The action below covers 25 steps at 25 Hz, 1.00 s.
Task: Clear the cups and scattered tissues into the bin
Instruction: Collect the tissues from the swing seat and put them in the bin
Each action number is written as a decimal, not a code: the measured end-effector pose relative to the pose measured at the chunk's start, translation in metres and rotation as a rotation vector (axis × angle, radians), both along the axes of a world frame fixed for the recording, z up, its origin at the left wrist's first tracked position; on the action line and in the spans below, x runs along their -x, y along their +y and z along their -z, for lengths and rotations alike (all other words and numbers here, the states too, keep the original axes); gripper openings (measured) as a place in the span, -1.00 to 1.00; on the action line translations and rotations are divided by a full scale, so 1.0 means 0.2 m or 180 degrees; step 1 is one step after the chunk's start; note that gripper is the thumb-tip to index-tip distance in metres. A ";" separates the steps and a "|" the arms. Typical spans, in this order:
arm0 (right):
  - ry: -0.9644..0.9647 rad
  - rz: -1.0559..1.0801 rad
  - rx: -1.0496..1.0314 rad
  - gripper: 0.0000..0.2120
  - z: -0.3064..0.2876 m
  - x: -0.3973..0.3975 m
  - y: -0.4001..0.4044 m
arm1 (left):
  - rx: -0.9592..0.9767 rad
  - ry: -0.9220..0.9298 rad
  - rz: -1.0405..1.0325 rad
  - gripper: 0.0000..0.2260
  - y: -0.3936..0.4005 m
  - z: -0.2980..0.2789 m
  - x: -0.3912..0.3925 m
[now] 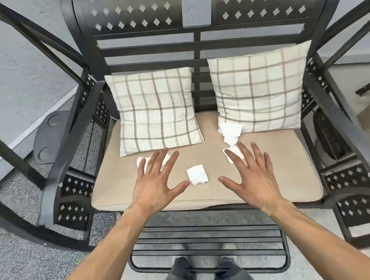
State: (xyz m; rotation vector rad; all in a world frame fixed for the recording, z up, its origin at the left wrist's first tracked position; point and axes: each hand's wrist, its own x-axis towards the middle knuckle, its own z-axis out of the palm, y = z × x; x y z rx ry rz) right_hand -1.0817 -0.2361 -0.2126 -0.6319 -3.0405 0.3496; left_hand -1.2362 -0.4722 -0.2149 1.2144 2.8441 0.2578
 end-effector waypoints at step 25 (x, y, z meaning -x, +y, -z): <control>-0.0871 -0.0787 0.0558 -0.58 1.38 0.66 -0.09 | 0.0990 -0.1318 -0.0649 -0.59 -0.02 1.44 0.97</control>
